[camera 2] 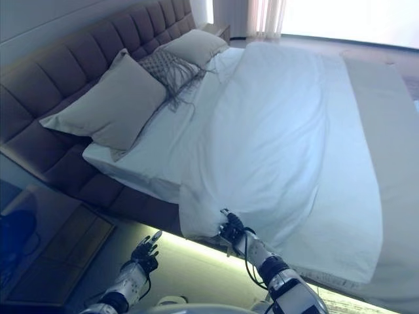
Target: Make the bed neatly
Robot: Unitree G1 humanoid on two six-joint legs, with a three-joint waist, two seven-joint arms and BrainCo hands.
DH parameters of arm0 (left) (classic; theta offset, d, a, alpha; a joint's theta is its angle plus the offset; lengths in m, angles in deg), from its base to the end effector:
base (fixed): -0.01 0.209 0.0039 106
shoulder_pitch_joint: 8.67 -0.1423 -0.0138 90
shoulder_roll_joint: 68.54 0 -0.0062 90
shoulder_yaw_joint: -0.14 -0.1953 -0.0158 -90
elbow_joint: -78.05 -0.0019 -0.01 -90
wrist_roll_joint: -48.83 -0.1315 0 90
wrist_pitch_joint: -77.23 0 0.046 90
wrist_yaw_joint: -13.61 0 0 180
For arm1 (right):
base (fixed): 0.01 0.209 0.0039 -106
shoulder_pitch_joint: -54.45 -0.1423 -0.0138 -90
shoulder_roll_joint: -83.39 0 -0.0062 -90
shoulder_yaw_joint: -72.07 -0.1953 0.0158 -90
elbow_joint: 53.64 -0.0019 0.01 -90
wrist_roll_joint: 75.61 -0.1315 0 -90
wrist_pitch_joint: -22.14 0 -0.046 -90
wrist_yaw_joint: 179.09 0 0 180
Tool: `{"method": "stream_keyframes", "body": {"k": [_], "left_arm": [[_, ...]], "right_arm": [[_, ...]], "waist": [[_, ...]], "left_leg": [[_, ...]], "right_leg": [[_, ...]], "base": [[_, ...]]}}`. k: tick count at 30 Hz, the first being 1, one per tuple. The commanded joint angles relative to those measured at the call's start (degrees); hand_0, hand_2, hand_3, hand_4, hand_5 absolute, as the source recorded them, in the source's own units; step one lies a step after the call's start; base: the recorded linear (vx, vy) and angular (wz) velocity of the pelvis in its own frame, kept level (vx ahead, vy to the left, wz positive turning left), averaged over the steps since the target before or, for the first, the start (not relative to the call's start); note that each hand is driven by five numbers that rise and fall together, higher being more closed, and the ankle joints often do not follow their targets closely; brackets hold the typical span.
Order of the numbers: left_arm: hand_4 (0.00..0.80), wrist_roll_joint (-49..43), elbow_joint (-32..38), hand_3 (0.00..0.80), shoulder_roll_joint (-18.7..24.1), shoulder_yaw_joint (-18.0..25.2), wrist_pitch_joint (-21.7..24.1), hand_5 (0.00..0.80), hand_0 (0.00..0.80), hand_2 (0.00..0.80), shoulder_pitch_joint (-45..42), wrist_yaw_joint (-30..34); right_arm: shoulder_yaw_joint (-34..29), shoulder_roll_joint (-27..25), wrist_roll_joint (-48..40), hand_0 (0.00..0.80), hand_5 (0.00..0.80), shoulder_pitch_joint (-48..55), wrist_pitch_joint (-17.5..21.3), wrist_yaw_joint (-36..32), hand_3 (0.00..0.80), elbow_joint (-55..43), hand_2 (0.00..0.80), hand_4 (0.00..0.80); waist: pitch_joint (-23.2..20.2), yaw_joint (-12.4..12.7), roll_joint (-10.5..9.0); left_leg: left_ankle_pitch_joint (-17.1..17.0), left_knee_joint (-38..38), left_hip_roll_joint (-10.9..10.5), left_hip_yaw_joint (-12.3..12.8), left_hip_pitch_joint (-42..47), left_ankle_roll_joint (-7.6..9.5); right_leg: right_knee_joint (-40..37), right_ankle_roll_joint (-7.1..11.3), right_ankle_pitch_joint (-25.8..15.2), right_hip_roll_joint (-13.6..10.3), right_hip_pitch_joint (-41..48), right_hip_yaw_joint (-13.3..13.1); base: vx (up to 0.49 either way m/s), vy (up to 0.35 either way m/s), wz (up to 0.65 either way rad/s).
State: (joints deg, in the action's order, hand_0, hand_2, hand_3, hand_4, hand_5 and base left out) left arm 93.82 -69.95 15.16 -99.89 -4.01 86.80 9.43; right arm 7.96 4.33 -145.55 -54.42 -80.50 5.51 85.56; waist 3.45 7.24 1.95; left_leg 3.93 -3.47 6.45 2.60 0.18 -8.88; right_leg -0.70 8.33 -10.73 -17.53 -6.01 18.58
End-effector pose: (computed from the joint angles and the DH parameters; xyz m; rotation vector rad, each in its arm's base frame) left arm 0.1426 0.1907 -0.0978 -0.4161 0.7645 0.3773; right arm 0.2121 -0.1028 -0.0560 0.7732 0.9361 0.0505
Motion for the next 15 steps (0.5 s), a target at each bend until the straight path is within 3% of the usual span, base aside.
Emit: {"method": "stream_keyframes", "body": {"k": [1, 12, 13, 14, 15], "left_arm": [[0.0, 5.1, -1.33, 0.0, 0.06, -0.94, 4.76, 0.0, 0.0, 0.0, 8.74, 1.46], [0.0, 8.56, 1.77, 0.0, -1.3, -4.08, 6.96, 0.0, 0.0, 0.0, 11.39, 2.22], [0.0, 8.92, 2.12, 0.0, -1.2, -4.34, 6.84, 0.0, 0.0, 0.0, 11.61, 1.91], [0.0, 9.15, 2.17, 0.0, -1.08, -4.46, 6.75, 0.0, 0.0, 0.0, 11.78, 1.9], [0.0, 9.3, 1.94, 0.0, -1.05, -4.51, 6.82, 0.0, 0.0, 0.0, 12.02, 2.05]], "right_arm": [[8.78, 11.06, 0.52, 0.8, 0.8, -2.4, -7.86, -4.33, 0.8, 1.28, 0.8, 0.8], [7.32, 10.85, -0.51, 0.8, 0.8, -10.17, -10.53, -6.43, 0.8, 5.55, 0.8, 0.8], [7.36, 11.05, -0.77, 0.477, 0.477, -10.78, -11.48, -6.8, 0.477, 5.72, 0.477, 0.477], [7.42, 11.13, -1.15, 0.0, 0.0, -11.22, -12.1, -6.82, 0.0, 5.84, 0.0, 0.0], [7.36, 11.23, -1.22, 0.0, 0.0, -11.72, -12.8, -6.89, 0.0, 6.1, 0.0, 0.0]], "waist": [[8.61, 2.04, 1.58], [15.07, 3.7, 3.2], [15.51, 3.81, 3.34], [15.82, 3.9, 3.42], [16.2, 3.93, 3.52]], "left_leg": [[-10.5, 4.47, -0.31, -0.26, -5.17, 2.73], [-12.21, 4.81, -1.42, -2.44, -11.12, 2.4], [-12.26, 4.78, -1.52, -2.48, -11.47, 2.43], [-12.29, 4.7, -1.61, -2.48, -11.75, 2.42], [-12.31, 4.6, -1.69, -2.44, -12.03, 2.4]], "right_leg": [[1.41, 3.14, -0.49, -4.6, 2.84, -2.11], [2.28, 3.43, -1.39, -6.11, -1.99, -1.1], [2.35, 3.47, -1.47, -6.19, -2.35, -1.07], [2.39, 3.51, -1.55, -6.26, -2.6, -1.08], [2.38, 3.55, -1.65, -6.34, -2.8, -1.08]], "base": [[-0.176, 0.107, 0.12], [-0.104, 0.077, 0.14], [-0.062, 0.046, 0.05], [-0.053, 0.045, 0.04], [-0.04, 0.036, 0.03]]}}
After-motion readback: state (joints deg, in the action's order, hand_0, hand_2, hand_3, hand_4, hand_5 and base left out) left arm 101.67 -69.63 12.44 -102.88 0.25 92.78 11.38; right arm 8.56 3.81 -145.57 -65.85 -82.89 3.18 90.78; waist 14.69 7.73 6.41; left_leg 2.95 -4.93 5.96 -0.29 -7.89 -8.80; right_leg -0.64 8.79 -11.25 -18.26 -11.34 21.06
